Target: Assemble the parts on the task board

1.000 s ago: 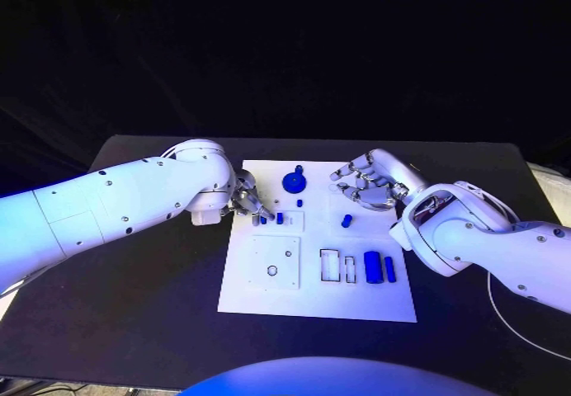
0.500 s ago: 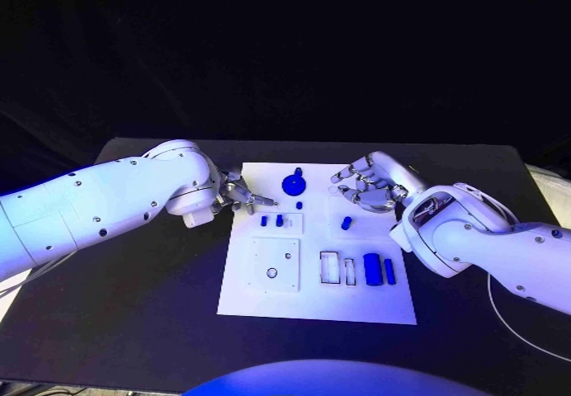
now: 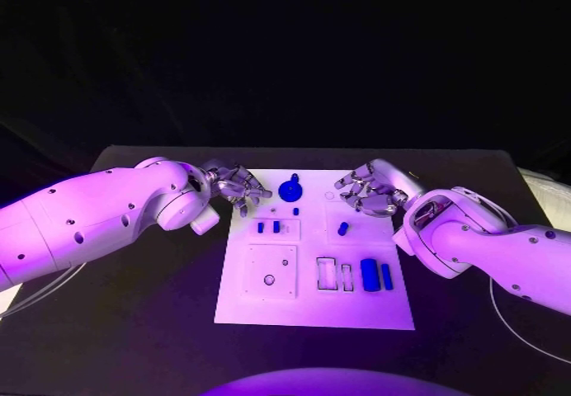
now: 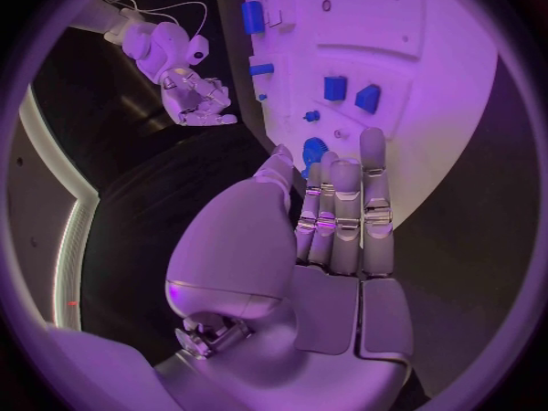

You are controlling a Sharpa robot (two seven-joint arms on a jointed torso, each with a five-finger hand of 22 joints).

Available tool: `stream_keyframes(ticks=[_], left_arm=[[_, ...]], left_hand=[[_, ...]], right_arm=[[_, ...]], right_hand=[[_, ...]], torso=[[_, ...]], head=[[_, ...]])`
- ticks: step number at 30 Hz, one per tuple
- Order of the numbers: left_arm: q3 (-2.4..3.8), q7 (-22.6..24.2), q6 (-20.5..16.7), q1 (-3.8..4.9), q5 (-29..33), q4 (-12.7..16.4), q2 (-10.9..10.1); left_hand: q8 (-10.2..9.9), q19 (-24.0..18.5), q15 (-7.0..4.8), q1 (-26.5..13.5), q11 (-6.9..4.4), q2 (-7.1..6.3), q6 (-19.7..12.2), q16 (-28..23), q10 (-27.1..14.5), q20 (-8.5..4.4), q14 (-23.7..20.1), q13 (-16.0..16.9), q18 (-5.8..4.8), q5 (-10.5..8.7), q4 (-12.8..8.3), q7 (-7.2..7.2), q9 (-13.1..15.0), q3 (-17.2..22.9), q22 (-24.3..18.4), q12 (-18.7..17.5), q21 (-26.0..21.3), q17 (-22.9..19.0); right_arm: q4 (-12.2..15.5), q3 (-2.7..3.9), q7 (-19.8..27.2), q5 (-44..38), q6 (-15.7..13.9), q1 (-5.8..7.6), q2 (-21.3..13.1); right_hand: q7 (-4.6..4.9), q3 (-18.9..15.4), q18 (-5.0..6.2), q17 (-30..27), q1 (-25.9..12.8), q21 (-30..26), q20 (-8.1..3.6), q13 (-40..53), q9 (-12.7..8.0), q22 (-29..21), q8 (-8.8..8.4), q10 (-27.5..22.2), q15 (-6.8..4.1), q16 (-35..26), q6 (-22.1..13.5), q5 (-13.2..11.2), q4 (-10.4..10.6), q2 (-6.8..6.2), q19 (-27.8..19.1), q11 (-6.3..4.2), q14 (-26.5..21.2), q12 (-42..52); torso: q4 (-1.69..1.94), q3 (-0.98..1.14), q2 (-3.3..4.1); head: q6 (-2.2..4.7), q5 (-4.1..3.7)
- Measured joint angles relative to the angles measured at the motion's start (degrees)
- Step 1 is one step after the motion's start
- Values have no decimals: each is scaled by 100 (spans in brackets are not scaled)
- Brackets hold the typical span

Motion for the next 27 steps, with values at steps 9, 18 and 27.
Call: stream_keyframes(ticks=[9,18,27], left_arm=[[-21,1394,-693,-173,-619,105,54],[-35,1666,-902,-248,-2515,8,407],[-52,1099,-538,-262,-4057,-224,841]], left_hand=[[-536,58,45,739,13,-219,167,-428,-13,58,-148,-1061,-1,0,-263,4,-581,249,-452,-1060,-275,-672],[-1119,683,3,636,30,-450,580,768,137,6,925,-1727,-1,0,-299,-59,-1008,142,-589,-1774,-79,535],[-1485,1467,-57,597,-33,-420,988,2087,528,-66,1533,-1985,-225,-1,-317,-132,-1210,97,562,-1990,2364,2002]], right_arm=[[-98,0,16,0,169,2,-35],[-86,0,78,1,130,2,-39],[-32,0,143,8,-26,2,-37]], right_hand=[[26,-147,0,-1,69,-23,0,-952,3,-24,0,177,0,-74,119,37,-13,-66,0,-11,0,-688],[12,-178,0,-1,99,-23,0,-1127,2,-24,0,178,0,-111,141,106,-13,-37,0,-10,0,-786],[12,-217,0,-2,121,-46,0,-1256,2,-40,0,187,0,-139,141,217,-6,-14,0,-1,0,-878]], torso=[[-8,2,2],[-14,8,11],[-11,10,13]], head=[[126,-82],[164,-107],[143,-119]])
